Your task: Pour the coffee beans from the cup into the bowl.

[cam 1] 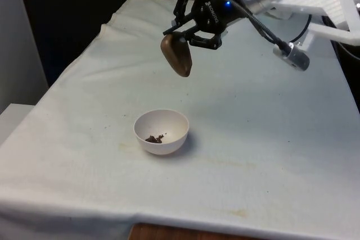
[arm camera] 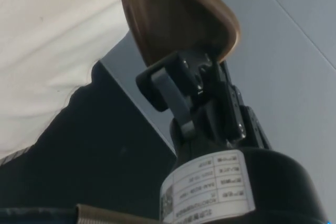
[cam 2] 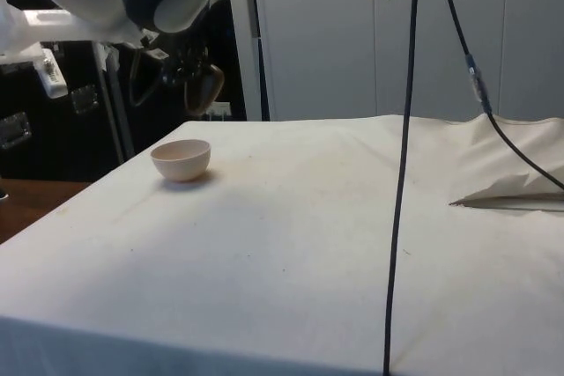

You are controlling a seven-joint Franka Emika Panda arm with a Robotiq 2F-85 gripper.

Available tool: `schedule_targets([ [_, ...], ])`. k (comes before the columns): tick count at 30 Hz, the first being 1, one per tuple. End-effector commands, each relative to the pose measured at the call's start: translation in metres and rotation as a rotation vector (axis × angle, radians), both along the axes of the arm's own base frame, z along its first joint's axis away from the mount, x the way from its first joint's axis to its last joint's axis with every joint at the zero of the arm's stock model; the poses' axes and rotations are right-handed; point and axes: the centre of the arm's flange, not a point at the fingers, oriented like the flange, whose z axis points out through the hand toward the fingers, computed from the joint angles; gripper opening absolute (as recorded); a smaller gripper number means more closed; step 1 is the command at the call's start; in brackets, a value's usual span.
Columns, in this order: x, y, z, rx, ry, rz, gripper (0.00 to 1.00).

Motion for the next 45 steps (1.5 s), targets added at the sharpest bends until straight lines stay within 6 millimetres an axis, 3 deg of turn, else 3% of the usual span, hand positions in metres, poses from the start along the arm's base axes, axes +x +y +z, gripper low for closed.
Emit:
schedule_targets([
  [1, -0.004, 0.002, 0.001, 0.024, -0.012, 0.008, 0.02],
  [20, -0.034, 0.004, -0.001, 0.122, -0.037, -0.034, 0.02],
  [45, -0.04, -0.002, -0.012, 0.229, -0.032, 0.014, 0.02],
])
